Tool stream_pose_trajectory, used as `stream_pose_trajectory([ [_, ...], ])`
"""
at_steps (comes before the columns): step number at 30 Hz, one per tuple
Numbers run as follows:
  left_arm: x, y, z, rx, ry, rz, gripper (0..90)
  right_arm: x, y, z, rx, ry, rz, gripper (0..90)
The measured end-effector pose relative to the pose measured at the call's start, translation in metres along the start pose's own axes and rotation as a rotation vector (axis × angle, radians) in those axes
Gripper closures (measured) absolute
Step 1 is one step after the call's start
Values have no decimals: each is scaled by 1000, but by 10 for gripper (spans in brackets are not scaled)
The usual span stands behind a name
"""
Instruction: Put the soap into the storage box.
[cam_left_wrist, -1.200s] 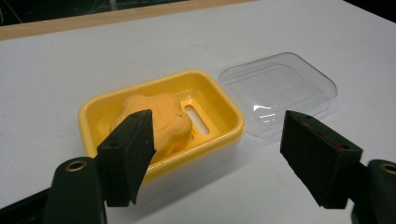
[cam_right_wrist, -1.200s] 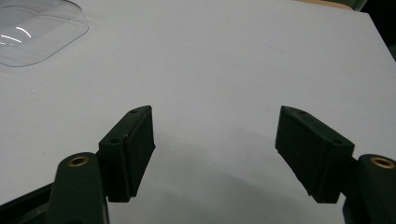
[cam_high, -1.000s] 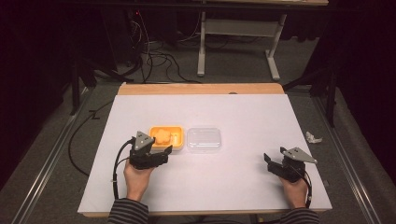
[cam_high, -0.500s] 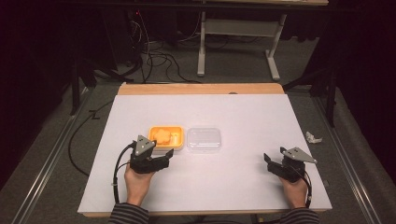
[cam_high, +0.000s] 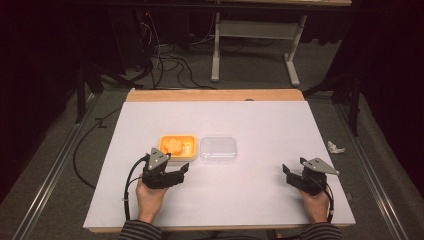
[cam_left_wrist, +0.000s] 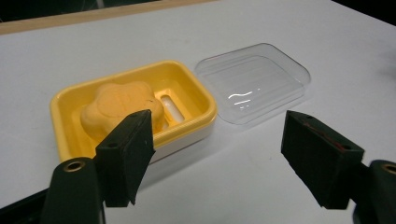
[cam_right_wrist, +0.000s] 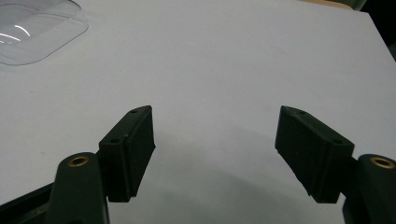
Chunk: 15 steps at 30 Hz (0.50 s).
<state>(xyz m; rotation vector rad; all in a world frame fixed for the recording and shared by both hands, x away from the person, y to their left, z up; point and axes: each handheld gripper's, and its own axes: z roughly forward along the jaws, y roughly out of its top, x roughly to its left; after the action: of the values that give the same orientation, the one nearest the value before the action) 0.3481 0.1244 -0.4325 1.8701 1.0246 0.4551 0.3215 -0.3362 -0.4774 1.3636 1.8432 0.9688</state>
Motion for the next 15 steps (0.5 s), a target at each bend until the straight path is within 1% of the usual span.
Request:
stream_pose_trajectory([
  [1,0,-1,0,1,-9,-3,256,0,0,0,0,0,0,288],
  [5,-3,-2,2,15,-15,7,255,0,0,0,-1,0,-2,288],
  [9,-5,-2,2,8,-18,7,254,0,0,0,0,0,-1,288],
  [15,-6,-3,3,15,-22,13,254,0,0,0,-1,0,-2,288],
])
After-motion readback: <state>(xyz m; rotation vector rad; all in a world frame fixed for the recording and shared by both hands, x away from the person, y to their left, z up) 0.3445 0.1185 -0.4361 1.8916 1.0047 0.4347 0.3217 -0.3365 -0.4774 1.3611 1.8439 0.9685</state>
